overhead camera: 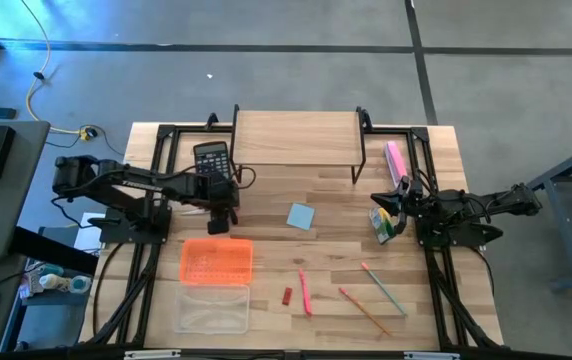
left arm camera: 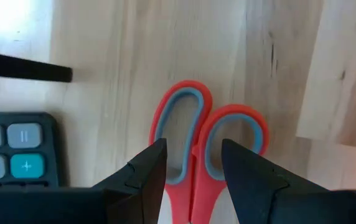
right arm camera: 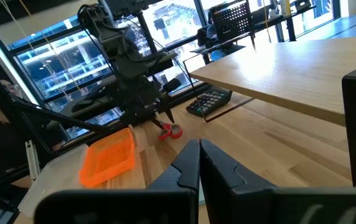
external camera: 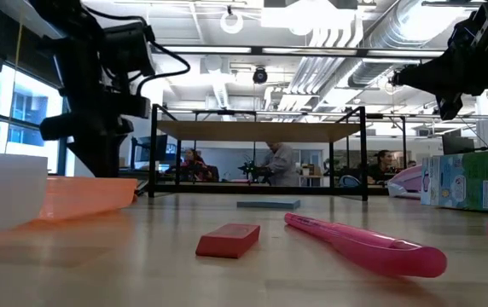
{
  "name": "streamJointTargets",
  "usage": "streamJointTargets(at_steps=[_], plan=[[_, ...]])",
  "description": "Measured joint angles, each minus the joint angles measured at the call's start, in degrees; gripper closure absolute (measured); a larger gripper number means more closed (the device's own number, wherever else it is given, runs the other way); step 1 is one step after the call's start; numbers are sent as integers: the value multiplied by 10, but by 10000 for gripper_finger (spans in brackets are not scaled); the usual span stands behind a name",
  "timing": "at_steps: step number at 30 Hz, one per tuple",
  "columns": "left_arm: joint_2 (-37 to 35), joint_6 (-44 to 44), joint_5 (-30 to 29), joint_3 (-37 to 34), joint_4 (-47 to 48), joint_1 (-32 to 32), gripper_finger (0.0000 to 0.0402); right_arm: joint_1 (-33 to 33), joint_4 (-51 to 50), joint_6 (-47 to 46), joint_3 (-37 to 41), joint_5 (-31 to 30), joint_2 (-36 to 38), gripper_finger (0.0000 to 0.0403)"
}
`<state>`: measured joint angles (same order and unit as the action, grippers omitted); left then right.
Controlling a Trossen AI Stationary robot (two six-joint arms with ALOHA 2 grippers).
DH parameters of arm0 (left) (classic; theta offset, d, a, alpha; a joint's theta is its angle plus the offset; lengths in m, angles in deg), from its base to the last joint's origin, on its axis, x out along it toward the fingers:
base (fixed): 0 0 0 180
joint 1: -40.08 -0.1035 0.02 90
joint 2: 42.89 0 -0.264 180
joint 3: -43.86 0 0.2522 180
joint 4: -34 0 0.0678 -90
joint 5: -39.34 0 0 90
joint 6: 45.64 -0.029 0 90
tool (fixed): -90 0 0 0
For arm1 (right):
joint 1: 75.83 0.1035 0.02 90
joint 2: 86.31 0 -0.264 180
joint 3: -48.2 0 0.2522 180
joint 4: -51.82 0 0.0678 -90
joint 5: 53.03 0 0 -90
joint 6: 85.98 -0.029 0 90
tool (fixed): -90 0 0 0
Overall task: Pack school essentials
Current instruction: Put the red scissors into the supply box
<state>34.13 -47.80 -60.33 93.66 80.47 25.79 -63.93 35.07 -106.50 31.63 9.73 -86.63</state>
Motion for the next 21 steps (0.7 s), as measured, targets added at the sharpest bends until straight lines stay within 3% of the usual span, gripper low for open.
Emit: streamJointTargets(at_steps=[17, 21], plan=[[73, 0, 0, 2, -24, 0, 260, 0, 0, 0, 0, 0, 0, 403], [80, 0, 2, 2, -24, 0, 278, 0, 0, 0, 0, 0, 0, 403]])
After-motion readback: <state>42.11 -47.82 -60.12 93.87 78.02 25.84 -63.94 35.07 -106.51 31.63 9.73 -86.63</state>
